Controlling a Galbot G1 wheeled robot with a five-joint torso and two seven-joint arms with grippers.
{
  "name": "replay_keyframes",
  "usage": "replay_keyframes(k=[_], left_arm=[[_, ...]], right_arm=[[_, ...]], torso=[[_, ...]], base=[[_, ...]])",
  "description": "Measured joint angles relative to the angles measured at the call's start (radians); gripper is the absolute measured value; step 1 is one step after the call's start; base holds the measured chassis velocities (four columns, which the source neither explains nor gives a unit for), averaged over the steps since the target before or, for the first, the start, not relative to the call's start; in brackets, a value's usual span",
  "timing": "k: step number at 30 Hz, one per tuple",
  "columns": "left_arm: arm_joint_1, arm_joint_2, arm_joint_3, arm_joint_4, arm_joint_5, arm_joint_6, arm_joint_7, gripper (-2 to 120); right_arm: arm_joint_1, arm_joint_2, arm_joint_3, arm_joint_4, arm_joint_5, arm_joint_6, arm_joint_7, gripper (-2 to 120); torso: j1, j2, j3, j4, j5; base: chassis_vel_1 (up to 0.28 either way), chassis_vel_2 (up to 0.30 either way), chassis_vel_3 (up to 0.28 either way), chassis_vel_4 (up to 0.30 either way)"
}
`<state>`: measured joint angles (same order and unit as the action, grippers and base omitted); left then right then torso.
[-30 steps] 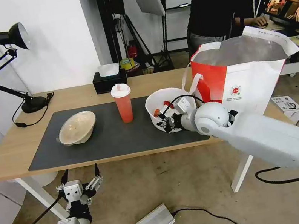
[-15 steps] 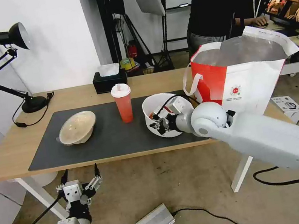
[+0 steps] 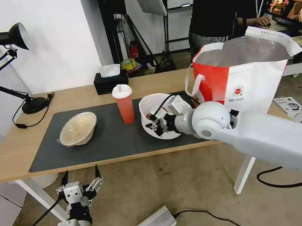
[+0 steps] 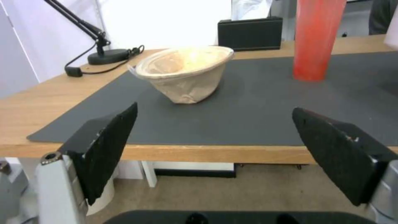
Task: Pick up the trash from the table and place it into the takeout bag.
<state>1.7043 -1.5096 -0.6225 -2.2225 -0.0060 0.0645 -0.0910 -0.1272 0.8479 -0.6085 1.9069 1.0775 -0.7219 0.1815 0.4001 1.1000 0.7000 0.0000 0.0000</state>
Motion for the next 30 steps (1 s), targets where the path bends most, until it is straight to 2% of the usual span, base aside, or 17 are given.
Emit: replay_keyframes(k=[10,19,30], left_arm=[[0.000,-0.001,0.002,-0.001,0.000,0.000,0.000,100],[0.000,0.000,0.003,-0.005,0.001,0.000,-0.001,100],[0.001,0.002,0.002,-0.012,0.002,0.000,0.000,100]], right_arm=[[0.066,-0.040,-0.029,0.068,0.026,0.000,0.018,0],[0.206,-0.091,-0.086,0.136,0.069,0.000,0.019,0],[0.376,-0.117,-0.139,0.142,0.132,0.000,0.015,0]], torso=[[0.000,0.000,0.000,0.0000,0.0000],[0.000,0.000,0.000,-0.0001,0.0001],[0.000,0.000,0.000,0.0000,0.0000]], base=[[0.000,0.000,0.000,0.000],[0.000,0.000,0.000,0.000],[0.000,0.000,0.000,0.000]])
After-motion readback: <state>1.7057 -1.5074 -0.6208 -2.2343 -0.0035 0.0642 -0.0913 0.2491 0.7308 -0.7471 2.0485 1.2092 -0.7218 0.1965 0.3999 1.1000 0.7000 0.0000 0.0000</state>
